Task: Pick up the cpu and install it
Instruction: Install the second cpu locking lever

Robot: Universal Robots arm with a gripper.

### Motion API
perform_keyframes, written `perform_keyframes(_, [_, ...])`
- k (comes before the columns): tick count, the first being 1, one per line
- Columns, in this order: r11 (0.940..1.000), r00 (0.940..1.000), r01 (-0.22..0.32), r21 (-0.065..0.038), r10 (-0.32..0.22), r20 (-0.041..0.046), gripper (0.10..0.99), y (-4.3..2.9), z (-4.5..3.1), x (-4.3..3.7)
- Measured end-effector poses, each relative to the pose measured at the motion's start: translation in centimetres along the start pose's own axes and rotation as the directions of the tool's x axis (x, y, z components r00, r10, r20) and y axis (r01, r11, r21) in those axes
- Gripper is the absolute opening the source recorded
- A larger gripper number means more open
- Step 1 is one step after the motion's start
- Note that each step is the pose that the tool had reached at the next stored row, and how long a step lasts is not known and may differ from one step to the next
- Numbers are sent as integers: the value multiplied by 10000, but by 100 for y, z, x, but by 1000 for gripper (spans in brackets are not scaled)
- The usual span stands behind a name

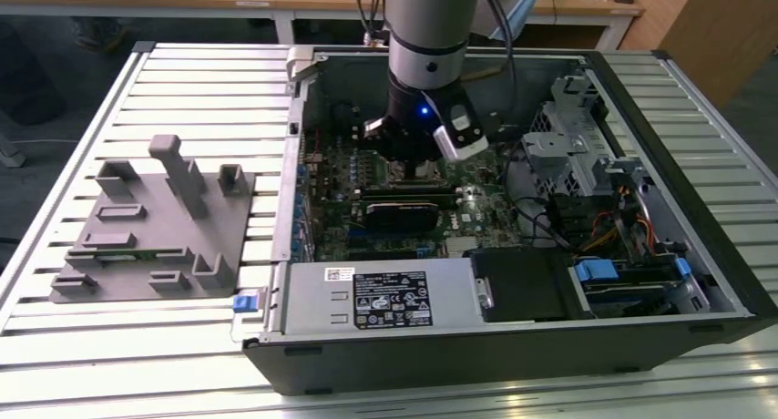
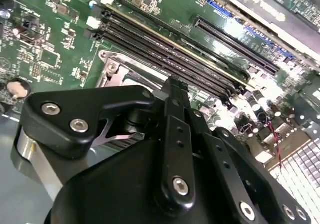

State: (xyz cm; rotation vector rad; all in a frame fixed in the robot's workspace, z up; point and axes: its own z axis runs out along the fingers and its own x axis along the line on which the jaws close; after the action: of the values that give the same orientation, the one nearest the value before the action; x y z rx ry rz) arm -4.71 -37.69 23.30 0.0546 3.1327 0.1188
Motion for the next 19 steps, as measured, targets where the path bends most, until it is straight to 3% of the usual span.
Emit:
perform_keyframes(14, [10000,10000,-5,-27,5,-55,106,-19,236,27])
perform_keyframes(17, [9991,10000,-9,-421,6,-67,106,-26,238,40])
perform_keyframes(19, [9986,10000,-11,-537,7,-71,106,-42,237,51])
